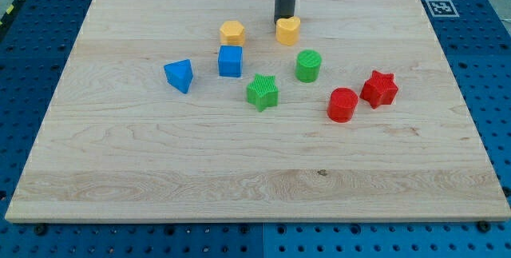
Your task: Put the triangle at the bottom left side of cube
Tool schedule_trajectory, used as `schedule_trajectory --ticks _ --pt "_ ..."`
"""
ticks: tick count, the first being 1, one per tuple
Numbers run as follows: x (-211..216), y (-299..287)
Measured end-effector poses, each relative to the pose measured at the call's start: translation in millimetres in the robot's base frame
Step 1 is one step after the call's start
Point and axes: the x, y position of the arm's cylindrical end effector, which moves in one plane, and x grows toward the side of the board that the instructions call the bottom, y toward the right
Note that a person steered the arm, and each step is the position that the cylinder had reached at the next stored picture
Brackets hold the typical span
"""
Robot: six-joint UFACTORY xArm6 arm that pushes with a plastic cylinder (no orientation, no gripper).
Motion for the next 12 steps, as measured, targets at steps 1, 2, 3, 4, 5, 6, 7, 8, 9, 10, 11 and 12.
schedule_trajectory --ticks 1,2,3,4,5,6,7,8,9,10,11,12 --pt "3.5 0.0" --pt "2.7 -3.2" --pt "-16.7 -43.9" --pt "-19.1 -109.9" --pt "4.5 -170.5" --pt "26.2 -204.6" --pt "-1.8 -204.8" --pt "-22.5 -204.8" --pt "-49.1 -194.7" --pt "-67.5 -154.3" --pt "-65.8 -117.5" --pt "-56.5 -123.7"
